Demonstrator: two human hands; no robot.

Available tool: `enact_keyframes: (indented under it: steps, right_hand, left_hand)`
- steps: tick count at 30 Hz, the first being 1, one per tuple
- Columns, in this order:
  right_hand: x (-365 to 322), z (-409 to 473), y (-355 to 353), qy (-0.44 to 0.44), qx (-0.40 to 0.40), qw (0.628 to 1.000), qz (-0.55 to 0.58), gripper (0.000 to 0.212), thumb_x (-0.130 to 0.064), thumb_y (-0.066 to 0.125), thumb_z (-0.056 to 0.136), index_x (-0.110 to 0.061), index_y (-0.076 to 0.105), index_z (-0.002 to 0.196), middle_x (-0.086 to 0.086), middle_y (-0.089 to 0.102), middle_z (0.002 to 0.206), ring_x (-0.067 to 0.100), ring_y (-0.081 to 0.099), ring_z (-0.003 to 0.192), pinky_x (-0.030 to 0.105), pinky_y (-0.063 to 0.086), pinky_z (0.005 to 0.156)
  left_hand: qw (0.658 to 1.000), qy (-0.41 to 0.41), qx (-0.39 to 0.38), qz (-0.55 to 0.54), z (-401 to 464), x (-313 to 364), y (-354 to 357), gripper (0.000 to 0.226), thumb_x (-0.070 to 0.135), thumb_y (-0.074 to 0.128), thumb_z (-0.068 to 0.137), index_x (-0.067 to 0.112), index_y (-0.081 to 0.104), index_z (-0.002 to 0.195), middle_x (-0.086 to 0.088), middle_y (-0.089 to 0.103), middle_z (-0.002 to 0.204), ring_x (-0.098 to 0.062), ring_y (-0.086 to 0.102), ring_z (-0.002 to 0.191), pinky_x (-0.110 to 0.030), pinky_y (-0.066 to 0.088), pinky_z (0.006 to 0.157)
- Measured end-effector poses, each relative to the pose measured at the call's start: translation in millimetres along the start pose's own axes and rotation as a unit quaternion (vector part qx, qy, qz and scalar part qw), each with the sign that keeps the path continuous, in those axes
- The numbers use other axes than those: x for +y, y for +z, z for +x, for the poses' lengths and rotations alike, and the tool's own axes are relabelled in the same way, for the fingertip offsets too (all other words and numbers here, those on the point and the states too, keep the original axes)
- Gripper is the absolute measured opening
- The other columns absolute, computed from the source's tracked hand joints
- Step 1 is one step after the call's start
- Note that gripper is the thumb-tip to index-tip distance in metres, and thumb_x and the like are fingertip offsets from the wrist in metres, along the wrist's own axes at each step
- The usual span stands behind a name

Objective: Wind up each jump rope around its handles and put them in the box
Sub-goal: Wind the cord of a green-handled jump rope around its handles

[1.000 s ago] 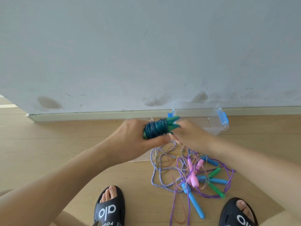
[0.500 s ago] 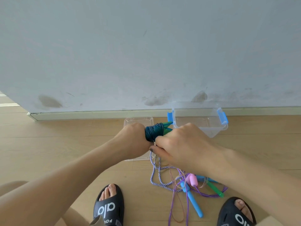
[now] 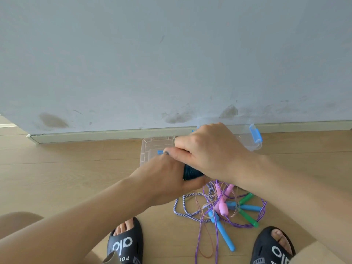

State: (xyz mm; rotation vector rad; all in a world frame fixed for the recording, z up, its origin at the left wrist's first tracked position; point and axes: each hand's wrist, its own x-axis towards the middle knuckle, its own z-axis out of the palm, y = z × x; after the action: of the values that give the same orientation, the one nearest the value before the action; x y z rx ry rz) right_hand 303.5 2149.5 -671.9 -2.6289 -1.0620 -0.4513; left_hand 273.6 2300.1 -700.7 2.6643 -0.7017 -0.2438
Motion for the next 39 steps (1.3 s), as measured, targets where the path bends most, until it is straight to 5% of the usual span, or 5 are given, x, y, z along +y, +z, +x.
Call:
enact_keyframes:
  steps: [5, 12, 18, 26, 39]
  right_hand:
    - [19, 8, 5, 0.166, -0.062, 0.974, 0.141, 0.059, -0.048, 0.056, 0.095, -0.014, 0.032, 0.054, -0.001, 0.029, 0.043, 0.016, 0.026, 0.045, 0.032, 0.023, 0.048]
    - [23, -3, 21, 0.269, -0.267, 0.826, 0.416, 0.043, -0.047, 0.063, 0.093, -0.014, 0.06, 0.067, 0.008, 0.045, 0.065, 0.018, 0.036, 0.059, 0.026, 0.029, 0.052]
    - [12, 2, 21, 0.291, -0.167, 0.869, 0.363, 0.036, -0.046, 0.06, 0.094, -0.013, 0.061, 0.08, 0.008, 0.056, 0.062, 0.021, 0.053, 0.06, 0.029, 0.039, 0.062]
    - [17, 12, 1, 0.279, -0.112, 0.868, 0.396, 0.032, -0.041, 0.062, 0.095, -0.011, 0.058, 0.084, -0.008, 0.042, 0.046, 0.015, 0.034, 0.042, 0.024, 0.035, 0.047]
    - [14, -4, 33, 0.322, -0.249, 0.822, 0.398, 0.035, -0.045, 0.063, 0.092, -0.011, 0.067, 0.082, -0.007, 0.058, 0.064, 0.006, 0.047, 0.054, 0.022, 0.038, 0.058]
  left_hand:
    - [0.998, -0.053, -0.043, 0.011, -1, 1, -14, 0.066, 0.08, 0.031, 0.077, 0.017, 0.051, 0.071, 0.0, 0.052, 0.059, -0.018, 0.054, 0.054, -0.039, 0.048, 0.055]
    - [0.995, -0.017, -0.102, -0.001, -9, -8, -21, 0.066, 0.086, 0.03, 0.073, 0.026, 0.056, 0.08, -0.002, 0.052, 0.06, -0.015, 0.049, 0.052, -0.041, 0.047, 0.056]
    - [0.986, -0.073, -0.14, 0.051, -9, -11, -11, 0.08, 0.091, 0.043, 0.067, 0.012, 0.049, 0.068, 0.0, 0.046, 0.056, -0.018, 0.041, 0.051, -0.037, 0.042, 0.052]
    - [0.986, -0.066, -0.135, 0.066, -1, -10, -16, 0.075, 0.084, 0.044, 0.075, 0.009, 0.051, 0.07, -0.004, 0.049, 0.057, -0.02, 0.042, 0.05, -0.04, 0.044, 0.052]
    - [0.995, 0.009, -0.087, -0.048, -18, -1, -21, 0.046, 0.072, 0.026, 0.086, 0.031, 0.046, 0.08, 0.0, 0.047, 0.062, -0.014, 0.044, 0.054, -0.032, 0.04, 0.053]
